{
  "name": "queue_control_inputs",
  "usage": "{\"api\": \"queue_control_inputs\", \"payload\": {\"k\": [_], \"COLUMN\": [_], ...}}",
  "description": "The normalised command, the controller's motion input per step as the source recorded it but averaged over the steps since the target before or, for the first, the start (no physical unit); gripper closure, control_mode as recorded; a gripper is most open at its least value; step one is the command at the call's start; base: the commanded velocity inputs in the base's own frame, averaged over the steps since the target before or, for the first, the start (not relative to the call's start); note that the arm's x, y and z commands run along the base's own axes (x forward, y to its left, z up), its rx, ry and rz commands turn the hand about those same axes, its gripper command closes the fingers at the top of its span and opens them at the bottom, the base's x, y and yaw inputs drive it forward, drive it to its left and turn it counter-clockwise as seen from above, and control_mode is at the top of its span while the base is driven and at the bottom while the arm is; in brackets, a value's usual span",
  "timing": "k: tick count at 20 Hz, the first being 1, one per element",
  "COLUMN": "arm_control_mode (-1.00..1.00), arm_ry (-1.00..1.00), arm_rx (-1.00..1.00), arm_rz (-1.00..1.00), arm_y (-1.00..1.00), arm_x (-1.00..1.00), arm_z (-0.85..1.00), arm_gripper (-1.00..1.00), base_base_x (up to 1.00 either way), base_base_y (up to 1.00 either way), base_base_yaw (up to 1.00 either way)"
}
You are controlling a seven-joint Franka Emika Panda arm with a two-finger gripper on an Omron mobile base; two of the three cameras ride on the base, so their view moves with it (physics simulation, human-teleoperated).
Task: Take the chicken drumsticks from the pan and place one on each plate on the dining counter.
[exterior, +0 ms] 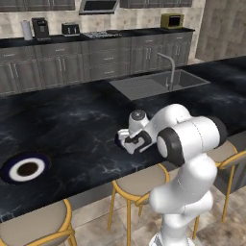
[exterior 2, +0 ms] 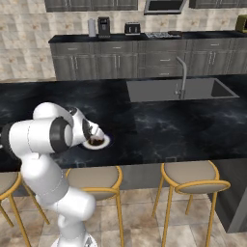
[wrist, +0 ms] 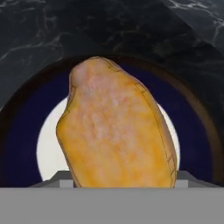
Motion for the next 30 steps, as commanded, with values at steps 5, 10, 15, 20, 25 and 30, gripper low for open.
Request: {"api": "queue_control_inputs", "payload": {"k": [5, 10, 15, 20, 25, 30], "arm_control_mode": [-1.0, -1.0, -1.0, -1.0, -1.0, -1.0], "arm_ry": [0.03, 0.03, 0.0, 0.01, 0.05, 0.15], "arm_rx": [0.06, 0.06, 0.05, 0.1, 0.02, 0.0], "arm_rz": [-0.01, -0.01, 0.0, -0.05, -0.12, -0.07], "arm_y": [0.0, 0.0, 0.0, 0.0, -0.02, -0.04], "arm_x": [0.2, 0.12, 0.12, 0.14, -0.06, -0.11], "arm_z": [-0.2, -0.15, -0.02, 0.29, 0.7, 0.7], "arm_gripper": [-1.0, -1.0, -1.0, -1.0, -1.0, -1.0], "base_base_x": [0.0, 0.0, 0.0, 0.0, 0.0, 0.0], "base_base_y": [0.0, 0.0, 0.0, 0.0, 0.0, 0.0], "base_base_yaw": [0.0, 0.0, 0.0, 0.0, 0.0, 0.0]}}
